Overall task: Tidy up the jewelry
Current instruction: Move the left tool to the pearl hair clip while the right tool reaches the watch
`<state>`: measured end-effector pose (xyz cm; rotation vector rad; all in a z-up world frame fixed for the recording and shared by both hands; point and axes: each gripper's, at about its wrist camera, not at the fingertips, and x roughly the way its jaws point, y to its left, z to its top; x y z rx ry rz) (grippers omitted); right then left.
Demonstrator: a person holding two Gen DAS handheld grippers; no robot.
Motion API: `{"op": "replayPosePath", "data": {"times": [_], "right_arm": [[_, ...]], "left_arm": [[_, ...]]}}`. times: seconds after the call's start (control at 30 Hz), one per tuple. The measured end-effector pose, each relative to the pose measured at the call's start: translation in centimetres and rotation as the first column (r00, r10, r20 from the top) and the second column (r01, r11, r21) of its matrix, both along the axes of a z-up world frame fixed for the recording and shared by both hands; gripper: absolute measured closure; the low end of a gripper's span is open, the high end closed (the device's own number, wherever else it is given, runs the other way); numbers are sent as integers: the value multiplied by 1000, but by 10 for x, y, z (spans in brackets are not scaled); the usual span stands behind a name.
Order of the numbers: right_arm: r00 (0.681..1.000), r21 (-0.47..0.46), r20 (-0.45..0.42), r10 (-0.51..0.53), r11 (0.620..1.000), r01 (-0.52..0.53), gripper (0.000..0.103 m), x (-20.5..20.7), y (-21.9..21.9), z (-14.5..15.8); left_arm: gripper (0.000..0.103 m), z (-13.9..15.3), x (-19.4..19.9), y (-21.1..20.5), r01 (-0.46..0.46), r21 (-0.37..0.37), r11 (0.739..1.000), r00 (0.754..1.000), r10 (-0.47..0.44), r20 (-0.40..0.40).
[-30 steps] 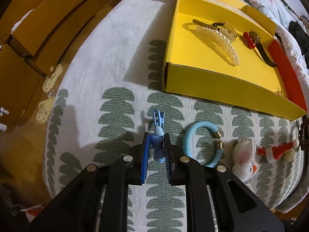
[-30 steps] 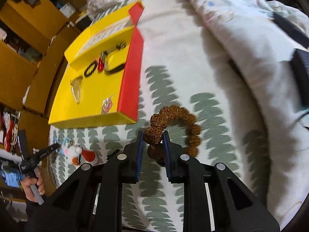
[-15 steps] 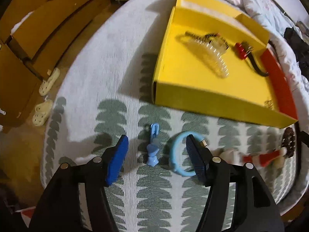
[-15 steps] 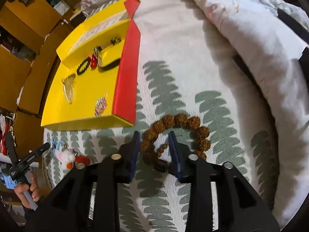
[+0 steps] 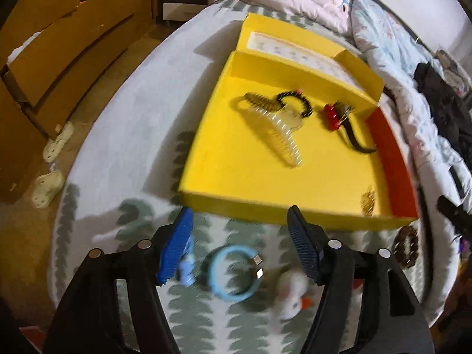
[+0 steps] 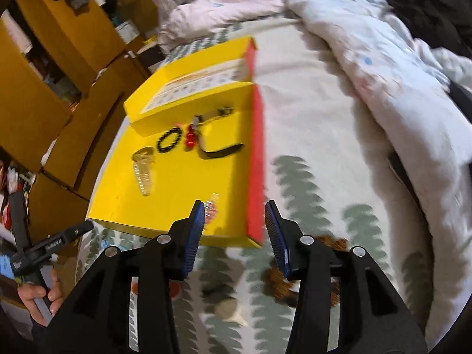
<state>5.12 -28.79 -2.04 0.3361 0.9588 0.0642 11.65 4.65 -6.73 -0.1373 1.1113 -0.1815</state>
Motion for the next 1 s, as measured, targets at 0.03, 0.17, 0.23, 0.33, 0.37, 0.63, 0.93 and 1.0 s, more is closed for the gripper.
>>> {"op": "replayPosePath", "data": {"times": [0.03, 0.17, 0.23, 0.33, 0.37, 0.63, 0.93, 1.0], "right_arm": [[1000, 2, 7, 16, 1000, -16, 57, 4, 5, 0], [997, -29, 26, 72, 997, -72, 57, 27, 30, 1], [995, -41, 36, 96, 995, -94, 57, 38, 40, 2], [992, -56, 42, 120, 991, -118, 57, 57, 54, -3], [992, -57, 43, 121, 991, -119, 57, 63, 57, -5], [991, -36, 4, 134, 990, -133, 57, 119, 82, -27], [992, -43, -34, 119, 992, -121, 57, 160, 76, -42], [993, -18, -43, 114, 993, -115, 57, 166, 70, -47]], "left_arm": [[36, 1, 4, -3, -4, -5, 1000, 1000, 4, 0], [35, 4, 22, -14, -8, -26, 1000, 1000, 8, 11], [35, 3, 31, -17, -14, -34, 999, 1000, 14, 6], [35, 0, 43, -20, -18, -68, 998, 1000, 18, 8], [34, -2, 49, -21, -24, -79, 997, 1000, 25, 4], [34, -16, 77, -35, -40, -103, 994, 999, 36, -39], [34, -28, 98, -42, -69, -105, 992, 996, 62, -67], [34, -31, 102, -44, -77, -87, 993, 995, 71, -68]]}}
